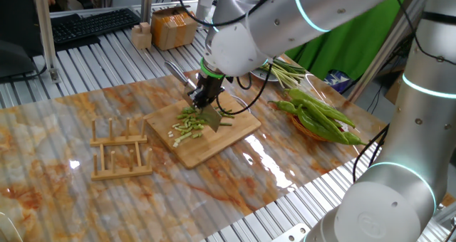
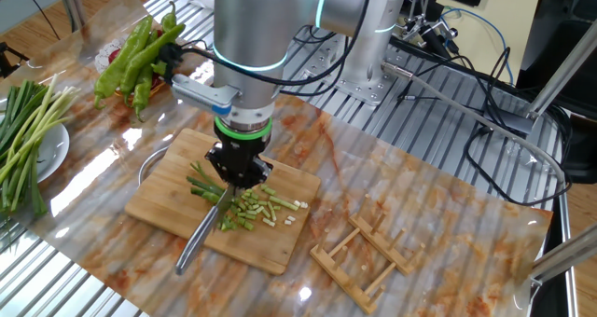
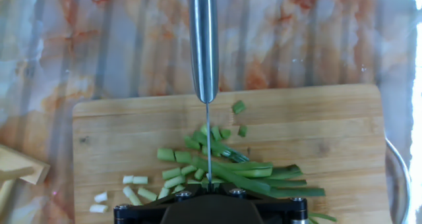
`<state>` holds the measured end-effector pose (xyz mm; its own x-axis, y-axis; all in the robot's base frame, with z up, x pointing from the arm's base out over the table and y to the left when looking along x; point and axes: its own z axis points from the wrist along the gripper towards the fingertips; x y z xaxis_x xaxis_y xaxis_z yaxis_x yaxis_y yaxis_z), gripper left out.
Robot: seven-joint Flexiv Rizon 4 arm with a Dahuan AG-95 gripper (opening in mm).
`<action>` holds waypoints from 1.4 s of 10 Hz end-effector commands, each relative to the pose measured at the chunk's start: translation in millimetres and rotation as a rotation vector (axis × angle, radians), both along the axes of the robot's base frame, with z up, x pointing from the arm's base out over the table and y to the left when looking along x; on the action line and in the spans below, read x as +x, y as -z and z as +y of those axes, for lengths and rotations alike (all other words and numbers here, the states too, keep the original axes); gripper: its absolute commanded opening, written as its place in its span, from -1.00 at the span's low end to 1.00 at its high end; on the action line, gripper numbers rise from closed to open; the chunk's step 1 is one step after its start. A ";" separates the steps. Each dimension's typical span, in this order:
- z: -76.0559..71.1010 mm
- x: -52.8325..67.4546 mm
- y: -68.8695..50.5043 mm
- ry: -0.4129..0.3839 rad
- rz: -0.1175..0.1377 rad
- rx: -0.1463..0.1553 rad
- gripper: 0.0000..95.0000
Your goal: Chop the green garlic
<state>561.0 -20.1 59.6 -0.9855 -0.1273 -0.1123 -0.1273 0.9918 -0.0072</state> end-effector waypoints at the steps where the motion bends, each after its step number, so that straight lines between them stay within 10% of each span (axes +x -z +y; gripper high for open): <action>1: 0.0 0.2 9.3 -0.002 -0.009 0.008 -1.00; 4: 5.2 -0.6 46.4 0.009 -0.019 0.010 -1.00; 8: 5.9 2.7 42.6 0.007 0.047 0.010 -1.00; 14: 7.7 4.7 23.5 0.008 0.065 0.007 -1.00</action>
